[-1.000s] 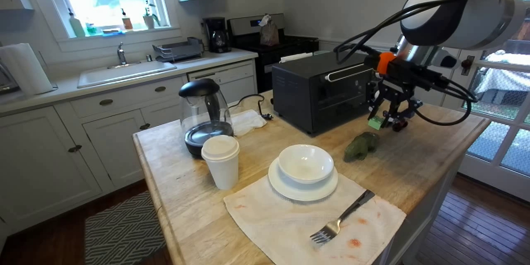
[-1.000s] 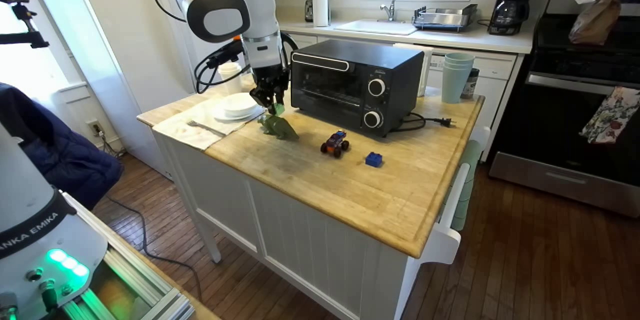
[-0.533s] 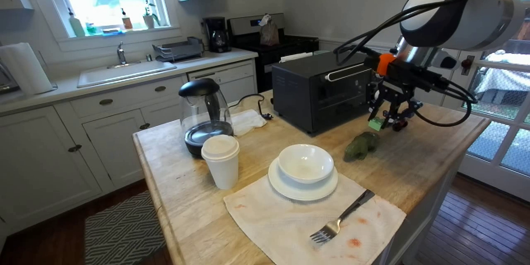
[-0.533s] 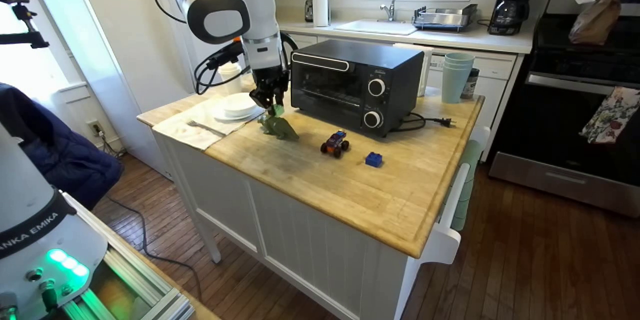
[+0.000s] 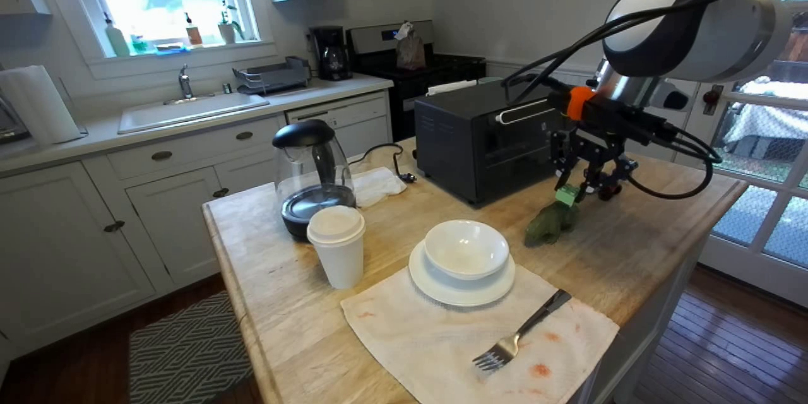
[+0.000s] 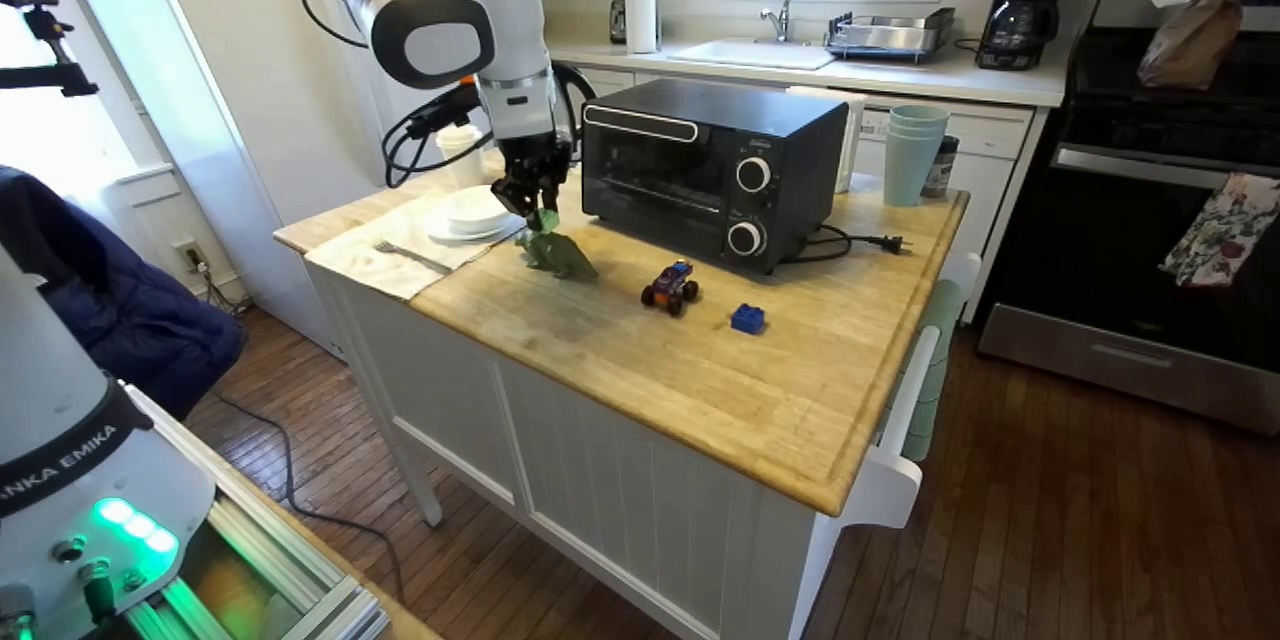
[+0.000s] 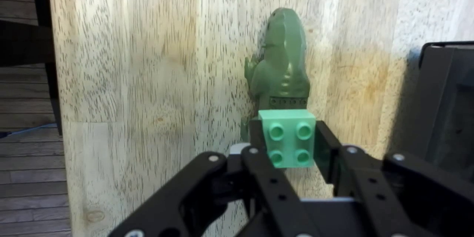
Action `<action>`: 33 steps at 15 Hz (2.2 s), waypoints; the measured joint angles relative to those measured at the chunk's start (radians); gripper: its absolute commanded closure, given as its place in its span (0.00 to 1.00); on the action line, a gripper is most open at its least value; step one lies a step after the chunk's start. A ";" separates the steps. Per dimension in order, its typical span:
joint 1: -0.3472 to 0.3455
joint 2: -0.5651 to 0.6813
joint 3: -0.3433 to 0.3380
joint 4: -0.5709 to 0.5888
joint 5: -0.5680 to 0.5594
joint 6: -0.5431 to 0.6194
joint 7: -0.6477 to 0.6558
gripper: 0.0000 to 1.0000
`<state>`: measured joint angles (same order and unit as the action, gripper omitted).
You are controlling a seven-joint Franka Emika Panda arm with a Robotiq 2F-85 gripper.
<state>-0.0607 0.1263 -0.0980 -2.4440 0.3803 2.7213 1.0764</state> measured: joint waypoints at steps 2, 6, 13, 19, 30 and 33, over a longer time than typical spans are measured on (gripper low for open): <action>0.001 0.004 0.007 0.001 0.000 0.000 0.005 0.89; 0.001 0.015 0.014 0.011 0.000 0.000 0.009 0.89; 0.002 0.048 0.019 0.047 0.000 0.000 0.009 0.89; 0.002 0.068 0.019 0.056 0.000 0.000 0.009 0.89; 0.002 0.077 0.019 0.064 -0.001 0.000 0.009 0.89; 0.002 0.077 0.015 0.065 -0.003 0.000 0.009 0.89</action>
<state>-0.0591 0.2034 -0.0827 -2.3786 0.3773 2.7212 1.0852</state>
